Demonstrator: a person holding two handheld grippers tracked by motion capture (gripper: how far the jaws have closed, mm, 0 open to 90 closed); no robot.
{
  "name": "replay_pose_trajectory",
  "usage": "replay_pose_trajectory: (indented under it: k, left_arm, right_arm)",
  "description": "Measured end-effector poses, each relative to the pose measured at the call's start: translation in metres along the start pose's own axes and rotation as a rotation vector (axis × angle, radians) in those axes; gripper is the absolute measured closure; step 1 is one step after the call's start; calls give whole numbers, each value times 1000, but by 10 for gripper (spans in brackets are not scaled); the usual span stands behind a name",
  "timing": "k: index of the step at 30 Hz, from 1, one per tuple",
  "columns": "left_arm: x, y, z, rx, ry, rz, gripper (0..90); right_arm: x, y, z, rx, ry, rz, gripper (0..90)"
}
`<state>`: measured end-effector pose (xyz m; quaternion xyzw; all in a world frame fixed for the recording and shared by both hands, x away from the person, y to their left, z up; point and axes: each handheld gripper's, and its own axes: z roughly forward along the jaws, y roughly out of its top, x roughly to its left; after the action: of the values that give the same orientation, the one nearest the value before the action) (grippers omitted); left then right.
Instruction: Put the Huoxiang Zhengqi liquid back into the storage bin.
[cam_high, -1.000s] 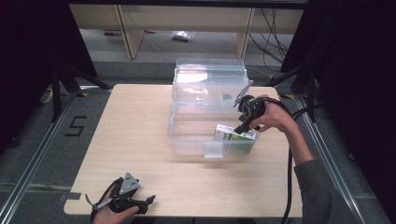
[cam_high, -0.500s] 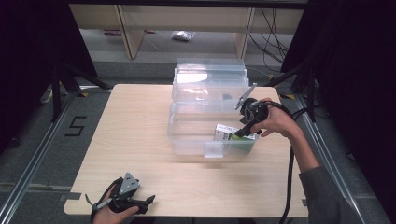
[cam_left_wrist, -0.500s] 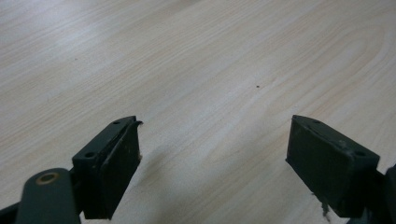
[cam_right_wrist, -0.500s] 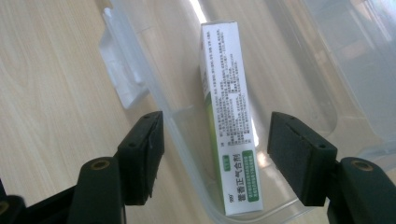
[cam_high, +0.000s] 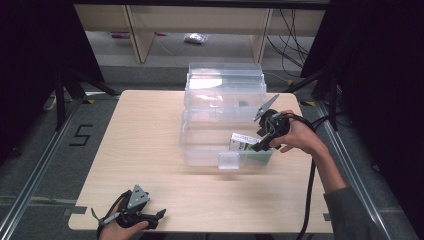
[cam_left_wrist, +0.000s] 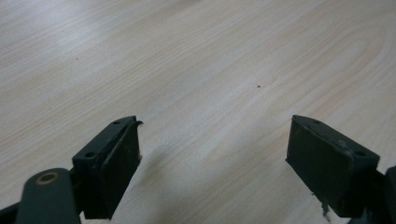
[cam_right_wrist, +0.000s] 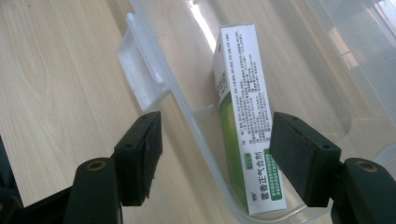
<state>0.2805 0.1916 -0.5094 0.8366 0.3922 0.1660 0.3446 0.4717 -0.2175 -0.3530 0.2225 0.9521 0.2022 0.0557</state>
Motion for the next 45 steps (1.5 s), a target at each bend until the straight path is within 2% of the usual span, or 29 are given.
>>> replay_pose_trajectory:
  k: [4, 11, 13, 14, 17, 21, 22, 23, 25, 29, 30, 32, 35, 36, 37, 38, 39, 40, 42, 43, 45]
  left_arm:
    - [0, 0, 1, -1, -1, 1, 167]
    - [0, 0, 0, 1, -3, 2, 167]
    - [0, 0, 1, -2, -1, 0, 167]
    - [0, 0, 0, -1, -2, 1, 167]
    - [0, 0, 0, -1, 0, 0, 167]
    - [0, 0, 0, 0, 0, -1, 167]
    - [0, 0, 0, -1, 1, -1, 167]
    - [0, 0, -1, 2, -1, 2, 167]
    - [0, 0, 0, -2, 1, -5, 167]
    - [0, 0, 0, -6, -1, -6, 167]
    - [0, 0, 0, -6, 0, -7, 167]
    - [0, 0, 0, -5, 1, -9, 167]
    - [0, 0, 0, -5, 0, -7, 167]
    - [0, -1, 0, -8, 0, -12, 167]
    - [0, 0, 0, -4, 3, -12, 167]
    - [0, -1, 0, -8, 0, -13, 167]
    - [0, -1, 1, -10, 0, -16, 167]
    - [-1, -1, 0, 2, -9, -16, 167]
    - [-1, 0, 0, 1, -5, -5, 167]
    - [-1, 0, 1, -4, -4, -8, 167]
    - [-1, 0, -1, -1, -3, 0, 168]
  right_arm:
    - [4, -4, -1, -27, 13, 38, 336]
    - [10, -9, 1, -76, 17, 62, 307]
    - [9, -11, 1, -80, 1, 61, 304]
    - [12, -11, 2, -96, 22, 86, 303]
    - [15, -12, 3, -113, 24, 93, 290]
    - [19, -14, 4, -146, 15, 113, 290]
    - [19, -16, 5, -169, -2, 108, 290]
    - [22, -17, 4, -169, 5, 129, 290]
    - [24, -19, 7, -204, -4, 139, 288]
    - [31, -23, 8, -219, -3, 163, 272]
    - [31, -24, 8, -219, -3, 142, 272]
    - [35, -26, 10, -225, -6, 157, 272]
    - [39, -28, 12, -244, 3, 145, 271]
    - [45, -31, 13, -254, 8, 145, 271]
    - [46, -33, 13, -259, 3, 124, 271]
    - [49, -35, 15, -271, 3, 141, 270]
    - [52, -37, 14, -256, 14, 149, 270]
    - [54, -39, 16, -278, 11, 142, 270]
    - [58, -44, 18, -287, 20, 141, 270]
    - [61, -46, 20, -270, 22, 155, 266]
    - [61, -48, 22, -288, 29, 125, 266]
